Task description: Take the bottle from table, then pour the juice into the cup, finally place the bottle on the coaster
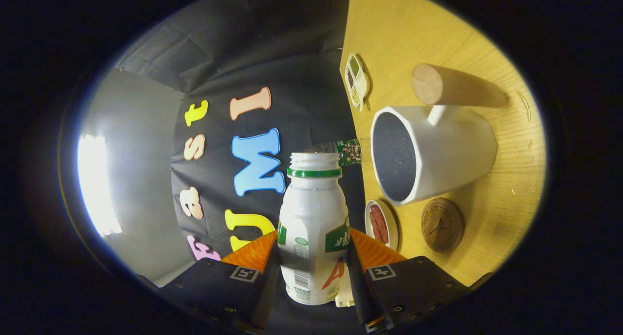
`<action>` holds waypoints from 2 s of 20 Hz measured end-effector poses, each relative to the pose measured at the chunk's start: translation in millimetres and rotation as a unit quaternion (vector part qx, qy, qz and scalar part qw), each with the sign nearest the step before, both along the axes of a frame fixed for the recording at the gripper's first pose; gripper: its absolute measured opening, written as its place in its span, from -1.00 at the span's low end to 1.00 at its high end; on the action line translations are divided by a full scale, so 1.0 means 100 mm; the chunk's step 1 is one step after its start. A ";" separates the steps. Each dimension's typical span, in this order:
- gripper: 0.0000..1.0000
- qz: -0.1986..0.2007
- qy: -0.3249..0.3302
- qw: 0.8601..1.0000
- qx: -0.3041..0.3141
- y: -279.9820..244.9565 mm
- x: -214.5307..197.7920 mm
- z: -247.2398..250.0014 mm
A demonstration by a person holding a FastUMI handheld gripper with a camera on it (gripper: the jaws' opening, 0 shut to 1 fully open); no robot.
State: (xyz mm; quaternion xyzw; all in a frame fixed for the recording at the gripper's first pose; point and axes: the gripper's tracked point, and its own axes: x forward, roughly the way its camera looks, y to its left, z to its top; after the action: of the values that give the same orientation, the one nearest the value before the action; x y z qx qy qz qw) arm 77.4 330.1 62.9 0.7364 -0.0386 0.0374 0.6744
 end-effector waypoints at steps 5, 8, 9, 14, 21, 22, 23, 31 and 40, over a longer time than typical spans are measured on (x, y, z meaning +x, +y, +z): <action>0.32 -0.001 0.012 0.997 -0.078 0.01 0.00 0.00; 0.32 0.000 0.021 0.992 -0.125 0.03 -0.01 -0.03; 0.32 0.000 0.023 0.989 -0.143 0.04 -0.03 -0.02; 0.33 -0.001 0.034 0.973 -0.229 0.09 -0.04 0.00; 0.33 -0.013 0.076 0.913 -0.401 0.08 -0.05 0.03; 0.33 -0.014 0.077 0.905 -0.417 0.08 -0.05 0.07; 0.33 -0.016 0.078 0.898 -0.433 0.10 -0.07 0.10; 0.33 -0.022 0.121 0.786 -0.605 0.13 -0.05 0.10; 0.33 -0.042 0.116 0.704 -0.700 0.21 -0.04 0.18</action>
State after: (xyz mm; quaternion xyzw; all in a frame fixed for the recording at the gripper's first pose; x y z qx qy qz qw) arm 73.2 351.0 80.5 0.0490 0.0463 -0.0600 0.9959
